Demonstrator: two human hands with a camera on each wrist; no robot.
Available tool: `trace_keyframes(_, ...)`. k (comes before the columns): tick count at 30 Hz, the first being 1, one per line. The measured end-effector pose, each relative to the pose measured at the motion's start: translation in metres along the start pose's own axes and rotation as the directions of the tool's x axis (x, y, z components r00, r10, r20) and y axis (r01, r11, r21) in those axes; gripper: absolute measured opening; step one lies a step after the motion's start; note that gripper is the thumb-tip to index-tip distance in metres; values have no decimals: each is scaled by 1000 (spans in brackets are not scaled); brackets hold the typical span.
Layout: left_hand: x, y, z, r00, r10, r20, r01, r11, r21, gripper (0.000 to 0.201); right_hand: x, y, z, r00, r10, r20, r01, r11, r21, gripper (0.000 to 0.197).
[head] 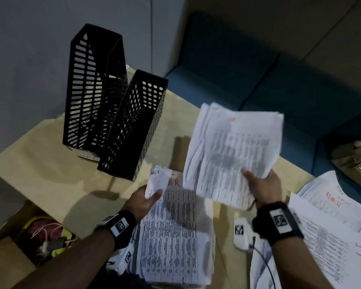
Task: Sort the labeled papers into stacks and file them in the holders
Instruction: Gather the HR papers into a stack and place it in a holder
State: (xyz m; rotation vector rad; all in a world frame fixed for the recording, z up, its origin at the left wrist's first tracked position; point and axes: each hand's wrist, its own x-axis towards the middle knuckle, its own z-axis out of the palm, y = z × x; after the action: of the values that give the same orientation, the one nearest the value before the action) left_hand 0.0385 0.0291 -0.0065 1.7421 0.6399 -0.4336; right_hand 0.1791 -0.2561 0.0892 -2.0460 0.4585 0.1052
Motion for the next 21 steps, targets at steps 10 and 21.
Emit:
trace_keyframes(10, -2, 7, 6, 999, 49, 17, -47, 997, -60, 62, -98, 66, 39, 831, 50, 553, 175, 921, -347, 81)
trace_keyframes(21, -2, 4, 8, 997, 9, 78, -14, 997, 73, 77, -5, 36, 75, 877, 25, 480, 290, 769, -569, 76)
